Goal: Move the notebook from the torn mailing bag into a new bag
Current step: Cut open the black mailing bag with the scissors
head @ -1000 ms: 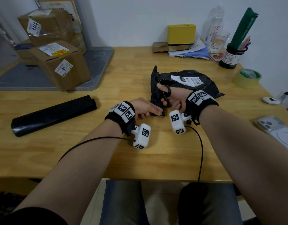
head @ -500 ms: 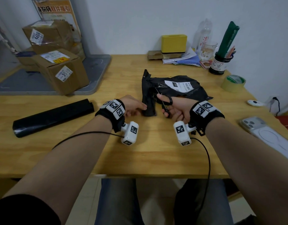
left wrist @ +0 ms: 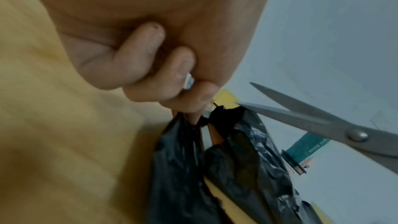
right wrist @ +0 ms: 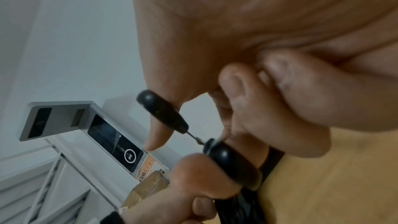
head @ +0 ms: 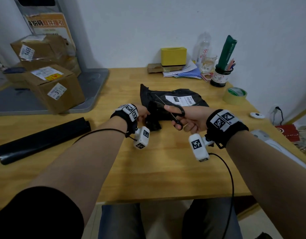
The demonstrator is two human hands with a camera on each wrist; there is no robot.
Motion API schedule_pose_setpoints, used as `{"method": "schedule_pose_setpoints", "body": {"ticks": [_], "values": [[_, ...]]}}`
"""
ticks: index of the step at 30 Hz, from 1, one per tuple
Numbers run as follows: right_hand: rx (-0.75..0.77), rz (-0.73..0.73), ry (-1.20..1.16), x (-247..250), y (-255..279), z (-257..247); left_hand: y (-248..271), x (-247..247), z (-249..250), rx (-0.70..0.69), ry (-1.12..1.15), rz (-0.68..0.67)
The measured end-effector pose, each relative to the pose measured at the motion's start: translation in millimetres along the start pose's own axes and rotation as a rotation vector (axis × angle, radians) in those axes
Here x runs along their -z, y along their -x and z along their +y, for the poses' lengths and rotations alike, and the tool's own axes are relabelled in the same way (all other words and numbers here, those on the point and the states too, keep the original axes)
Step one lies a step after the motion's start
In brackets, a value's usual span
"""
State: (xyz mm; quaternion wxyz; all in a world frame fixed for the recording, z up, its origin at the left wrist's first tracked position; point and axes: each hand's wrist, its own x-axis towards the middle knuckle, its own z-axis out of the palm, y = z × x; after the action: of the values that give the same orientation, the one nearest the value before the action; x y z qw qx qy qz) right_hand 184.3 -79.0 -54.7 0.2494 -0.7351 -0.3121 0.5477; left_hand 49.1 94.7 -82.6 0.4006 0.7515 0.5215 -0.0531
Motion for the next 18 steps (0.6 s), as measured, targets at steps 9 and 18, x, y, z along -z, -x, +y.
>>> {"method": "schedule_pose_setpoints", "body": {"ticks": [9, 18], "values": [[0.065, 0.029, -0.035, 0.7, -3.3, -22.2, -19.8, 11.4, -10.8, 0.024, 0.613, 0.145], [0.099, 0.040, -0.070, 13.7, -10.7, -38.9, -45.9, 16.7, -8.6, -0.039, 0.658, 0.283]]}}
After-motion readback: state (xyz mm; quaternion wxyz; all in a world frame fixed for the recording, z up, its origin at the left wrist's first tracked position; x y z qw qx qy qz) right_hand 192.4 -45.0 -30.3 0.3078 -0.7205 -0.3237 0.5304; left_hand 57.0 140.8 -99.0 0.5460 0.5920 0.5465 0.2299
